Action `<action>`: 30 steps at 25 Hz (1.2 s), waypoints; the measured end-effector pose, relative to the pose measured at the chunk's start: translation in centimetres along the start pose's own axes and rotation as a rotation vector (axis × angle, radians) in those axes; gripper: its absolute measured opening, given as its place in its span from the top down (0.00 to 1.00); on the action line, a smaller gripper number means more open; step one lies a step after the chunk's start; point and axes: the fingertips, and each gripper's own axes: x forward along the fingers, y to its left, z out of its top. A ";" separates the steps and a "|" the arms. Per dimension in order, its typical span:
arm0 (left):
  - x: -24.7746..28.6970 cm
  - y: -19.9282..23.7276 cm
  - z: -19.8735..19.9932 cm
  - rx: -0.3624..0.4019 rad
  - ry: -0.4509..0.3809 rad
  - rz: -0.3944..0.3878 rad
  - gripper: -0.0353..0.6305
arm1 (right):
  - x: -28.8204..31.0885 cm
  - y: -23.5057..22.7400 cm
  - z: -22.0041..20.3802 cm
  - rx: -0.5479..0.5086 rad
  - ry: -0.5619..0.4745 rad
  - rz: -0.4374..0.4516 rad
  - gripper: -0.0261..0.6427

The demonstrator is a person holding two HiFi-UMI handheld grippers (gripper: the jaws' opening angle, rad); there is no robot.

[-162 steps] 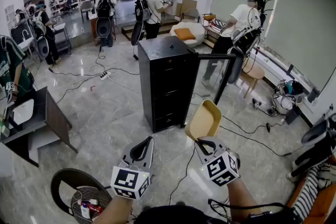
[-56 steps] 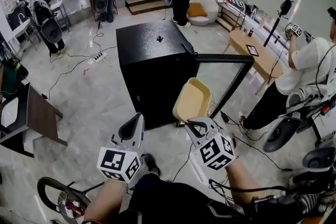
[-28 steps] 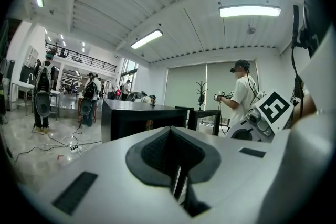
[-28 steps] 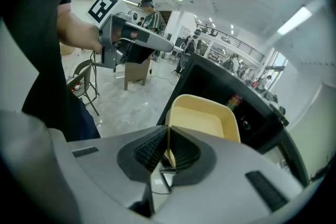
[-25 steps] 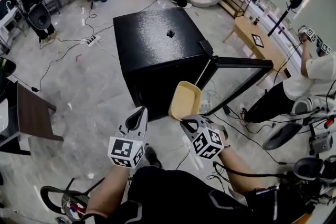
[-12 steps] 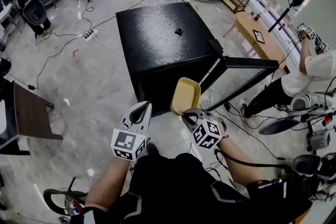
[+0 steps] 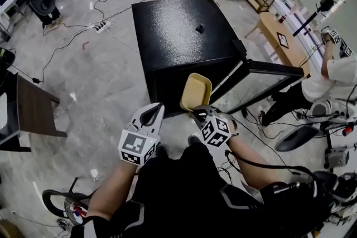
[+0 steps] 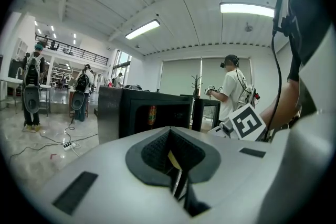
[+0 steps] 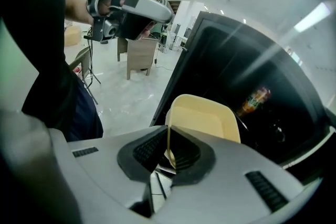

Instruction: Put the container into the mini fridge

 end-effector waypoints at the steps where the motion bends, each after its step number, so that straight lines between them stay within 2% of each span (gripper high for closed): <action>1: -0.1 0.0 0.3 -0.011 -0.006 0.003 0.93 | 0.3 -0.2 -0.1 -0.020 -0.002 0.002 0.91; 6: -0.2 0.7 0.4 -0.013 -0.009 0.067 0.93 | 2.5 -1.5 -0.4 -0.071 -0.014 0.043 0.91; 11: 0.6 -0.6 -0.4 0.012 -0.012 0.066 0.93 | 4.6 -2.8 -1.3 -0.099 -0.014 0.108 0.91; 16: 0.9 0.1 -1.0 -0.025 0.002 0.182 0.93 | 6.6 -3.6 -1.5 -0.138 -0.031 0.167 0.91; 21: 1.3 -1.0 -0.9 -0.023 -0.003 0.252 0.93 | 8.6 -4.4 -2.9 -0.185 -0.018 0.217 0.91; 26: 0.8 -1.2 -0.2 -0.071 -0.046 0.405 0.93 | 10.5 -5.2 -4.2 -0.227 -0.013 0.263 0.91; 30: 0.6 -1.7 -0.4 -0.082 -0.049 0.488 0.93 | 11.8 -5.7 -4.5 -0.267 -0.007 0.269 0.91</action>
